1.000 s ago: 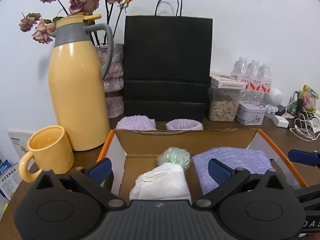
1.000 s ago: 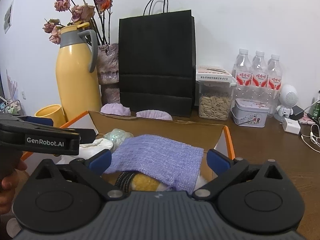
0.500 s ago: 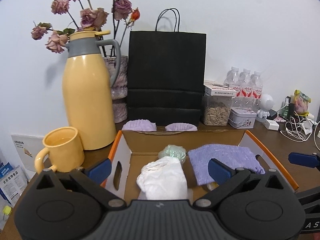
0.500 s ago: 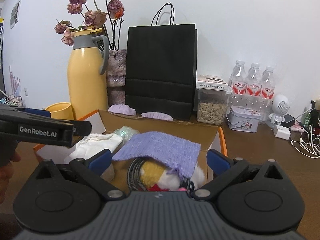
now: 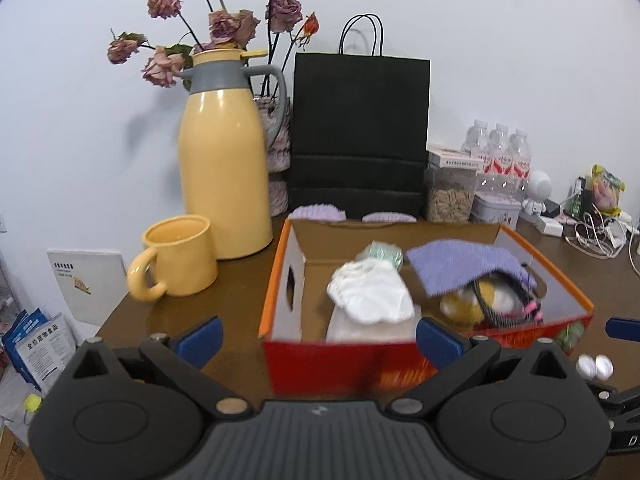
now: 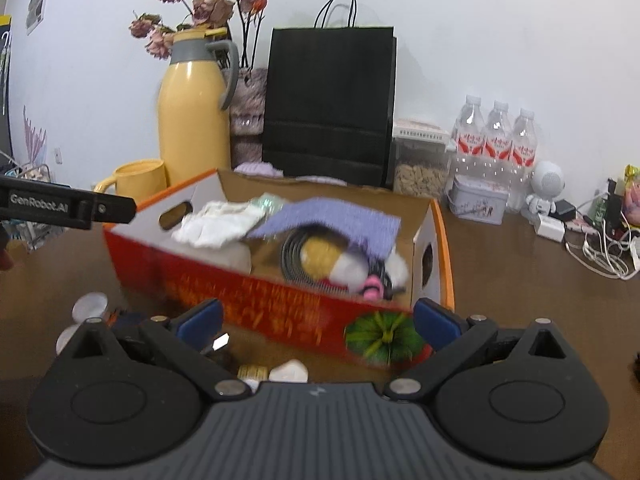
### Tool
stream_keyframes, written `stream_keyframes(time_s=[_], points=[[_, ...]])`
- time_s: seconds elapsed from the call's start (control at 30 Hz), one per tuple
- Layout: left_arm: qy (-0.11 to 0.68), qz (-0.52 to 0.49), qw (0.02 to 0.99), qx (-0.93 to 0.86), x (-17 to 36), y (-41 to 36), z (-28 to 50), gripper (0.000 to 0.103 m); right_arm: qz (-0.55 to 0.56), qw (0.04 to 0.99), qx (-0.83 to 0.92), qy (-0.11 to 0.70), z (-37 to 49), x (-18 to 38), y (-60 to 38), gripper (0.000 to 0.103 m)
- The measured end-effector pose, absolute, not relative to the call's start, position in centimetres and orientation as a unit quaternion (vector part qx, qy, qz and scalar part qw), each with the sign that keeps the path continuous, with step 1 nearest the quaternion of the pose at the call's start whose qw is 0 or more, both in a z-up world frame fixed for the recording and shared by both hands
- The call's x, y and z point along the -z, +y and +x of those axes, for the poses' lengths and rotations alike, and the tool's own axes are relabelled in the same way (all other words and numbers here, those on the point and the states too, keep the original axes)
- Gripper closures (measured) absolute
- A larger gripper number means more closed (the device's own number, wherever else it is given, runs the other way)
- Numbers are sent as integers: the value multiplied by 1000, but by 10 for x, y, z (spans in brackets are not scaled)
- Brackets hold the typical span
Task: Organize objects
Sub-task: 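Withdraw both tools from the box toward the table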
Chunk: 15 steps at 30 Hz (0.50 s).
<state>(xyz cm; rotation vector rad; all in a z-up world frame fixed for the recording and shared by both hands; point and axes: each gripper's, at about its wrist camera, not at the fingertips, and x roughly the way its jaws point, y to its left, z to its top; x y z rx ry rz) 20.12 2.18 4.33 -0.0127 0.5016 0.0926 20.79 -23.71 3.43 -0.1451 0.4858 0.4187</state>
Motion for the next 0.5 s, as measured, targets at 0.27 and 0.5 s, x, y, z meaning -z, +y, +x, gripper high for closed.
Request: stream_keyframes(time_s=[0.27,0.5], points=[[272,4,961,-54,-21,35,160,0,-91,933,-216,273,178,-10,-242,0],[295,2,954,-59,-3,45,138,0,-103,924,-221,293,162,6,-242,0]])
